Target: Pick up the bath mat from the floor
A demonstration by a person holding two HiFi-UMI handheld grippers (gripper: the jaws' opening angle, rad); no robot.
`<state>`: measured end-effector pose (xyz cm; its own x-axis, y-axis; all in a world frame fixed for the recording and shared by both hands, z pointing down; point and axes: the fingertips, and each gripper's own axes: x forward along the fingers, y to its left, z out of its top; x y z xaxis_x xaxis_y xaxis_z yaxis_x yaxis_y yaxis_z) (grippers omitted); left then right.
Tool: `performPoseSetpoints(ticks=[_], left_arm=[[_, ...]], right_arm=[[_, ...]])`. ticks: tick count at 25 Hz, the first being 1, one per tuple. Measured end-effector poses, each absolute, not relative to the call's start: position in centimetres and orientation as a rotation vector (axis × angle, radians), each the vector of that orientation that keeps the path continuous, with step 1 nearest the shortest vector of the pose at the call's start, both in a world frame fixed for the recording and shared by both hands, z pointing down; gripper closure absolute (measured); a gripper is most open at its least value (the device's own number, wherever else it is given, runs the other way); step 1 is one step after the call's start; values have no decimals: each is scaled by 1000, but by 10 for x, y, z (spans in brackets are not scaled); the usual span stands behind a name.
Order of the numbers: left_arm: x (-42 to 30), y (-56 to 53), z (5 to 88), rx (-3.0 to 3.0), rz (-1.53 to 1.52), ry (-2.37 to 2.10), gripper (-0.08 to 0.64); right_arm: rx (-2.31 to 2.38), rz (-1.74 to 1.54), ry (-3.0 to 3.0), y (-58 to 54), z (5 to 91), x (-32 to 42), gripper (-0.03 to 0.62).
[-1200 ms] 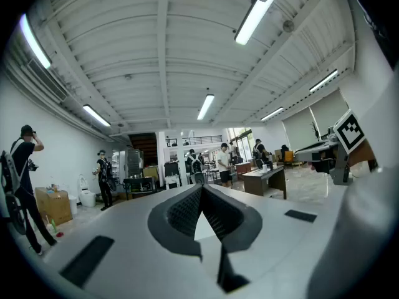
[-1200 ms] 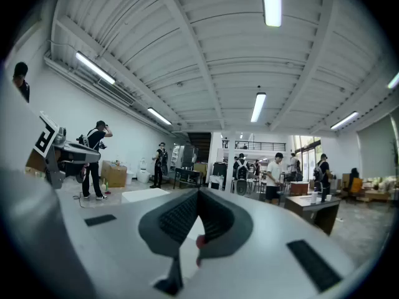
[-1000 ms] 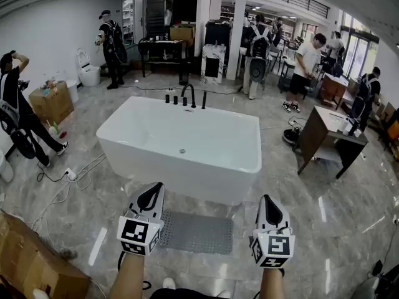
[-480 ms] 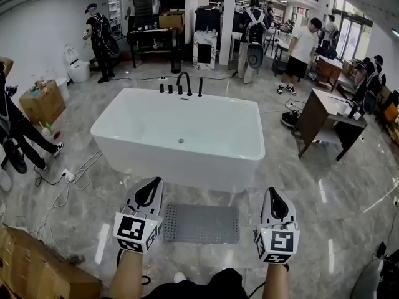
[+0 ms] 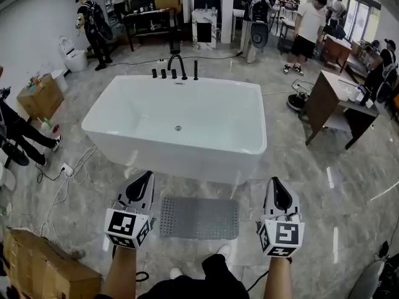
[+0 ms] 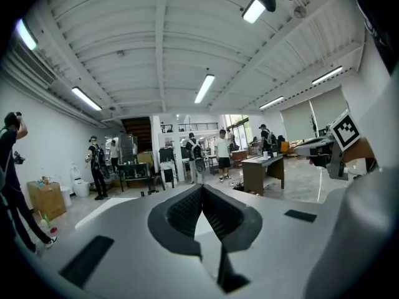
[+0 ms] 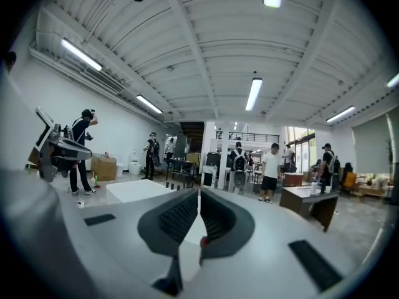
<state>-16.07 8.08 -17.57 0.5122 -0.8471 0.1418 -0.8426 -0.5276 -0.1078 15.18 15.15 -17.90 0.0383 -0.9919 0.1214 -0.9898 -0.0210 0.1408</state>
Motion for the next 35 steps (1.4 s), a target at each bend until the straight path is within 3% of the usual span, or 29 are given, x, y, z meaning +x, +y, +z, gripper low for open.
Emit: performPoseSetpoints(ticks=[8, 20, 24, 27, 29, 32, 35], left_arm=[[-115, 36, -153, -2664, -422, 1579, 551], [-175, 4, -45, -2744, -593, 1721, 551], [-189, -4, 40, -2805, -727, 1706, 551], [-196, -5, 123, -2850, -822, 1714, 551], [-197, -1, 191, -2898, -899, 1711, 545], [-197, 5, 301, -2908, -1085, 1652, 412], [-200, 11, 405, -2919, -1210, 1610, 412]], right_arm=[[2006, 75, -2127, 79, -146, 205, 569], [1892, 275, -2072, 53, -41, 180, 569], [1864, 364, -2026, 48, 28, 177, 558], [1827, 442, -1990, 50, 100, 182, 484], [1796, 488, -1959, 53, 160, 188, 474], [1712, 608, -1928, 61, 268, 190, 445], [1638, 719, -1893, 71, 377, 191, 400]])
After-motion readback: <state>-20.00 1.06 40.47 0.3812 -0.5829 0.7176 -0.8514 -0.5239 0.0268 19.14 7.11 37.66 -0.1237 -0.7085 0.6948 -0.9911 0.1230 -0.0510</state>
